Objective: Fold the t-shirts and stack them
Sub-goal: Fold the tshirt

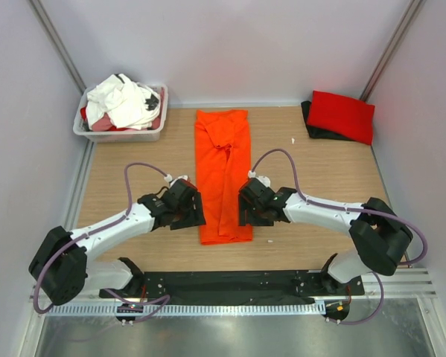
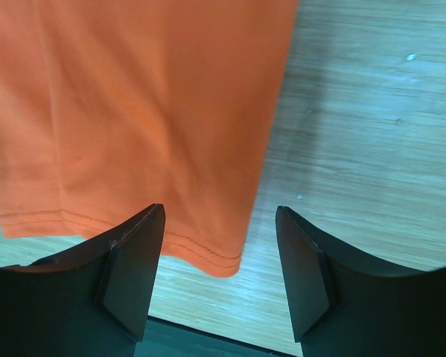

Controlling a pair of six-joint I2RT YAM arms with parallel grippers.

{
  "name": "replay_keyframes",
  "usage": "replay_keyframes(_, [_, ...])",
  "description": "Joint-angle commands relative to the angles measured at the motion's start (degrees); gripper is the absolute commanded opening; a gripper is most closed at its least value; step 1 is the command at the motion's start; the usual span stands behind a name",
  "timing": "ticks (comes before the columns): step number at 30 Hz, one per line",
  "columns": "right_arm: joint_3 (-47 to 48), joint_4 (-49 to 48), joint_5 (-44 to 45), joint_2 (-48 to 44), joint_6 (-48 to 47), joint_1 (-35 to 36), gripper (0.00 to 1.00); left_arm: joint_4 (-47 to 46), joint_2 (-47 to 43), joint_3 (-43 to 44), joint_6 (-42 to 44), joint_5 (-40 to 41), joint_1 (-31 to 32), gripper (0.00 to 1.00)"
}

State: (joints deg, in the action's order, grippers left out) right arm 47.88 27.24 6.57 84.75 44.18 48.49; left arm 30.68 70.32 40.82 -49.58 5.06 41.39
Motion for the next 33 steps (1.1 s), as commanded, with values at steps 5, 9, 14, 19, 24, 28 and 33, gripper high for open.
replay_keyframes(5, [2.0, -1.8, 1.7, 1.7, 2.0, 3.6, 0.67, -5.2, 4.3, -2.0, -4.7, 4.3, 4.8, 0.63])
replay_keyframes(9, [3.0, 0.6, 4.1, 3.6, 1.9, 4.8, 0.65, -7.2, 5.9, -4.3, -6.0, 4.5, 7.0, 0.46])
replay_keyframes(14, [3.4, 2.4, 5.3, 5.8, 1.6, 5.6, 0.62, -9.5, 8.1, -5.8, -6.6, 4.7, 8.2, 0.34])
replay_keyframes(19, [2.4, 5.4, 8.5, 6.0, 1.6, 5.8, 0.61, -9.8, 9.1, -6.8, -6.5, 5.7, 8.3, 0.24])
replay_keyframes(24, [-0.3, 7.9, 12.3, 3.1, 1.9, 5.8, 0.50, -9.8, 7.5, -8.6, -6.4, 7.2, 8.4, 0.04])
replay_keyframes(28, [-2.6, 9.1, 13.7, 1.0, 2.6, 5.8, 0.50, -9.8, 7.4, -9.4, -6.1, 7.9, 8.3, 0.00])
replay_keyframes(33, [-3.6, 12.5, 16.8, -2.1, 3.5, 5.7, 0.50, -9.9, 8.2, -10.2, -6.1, 8.5, 8.3, 0.00])
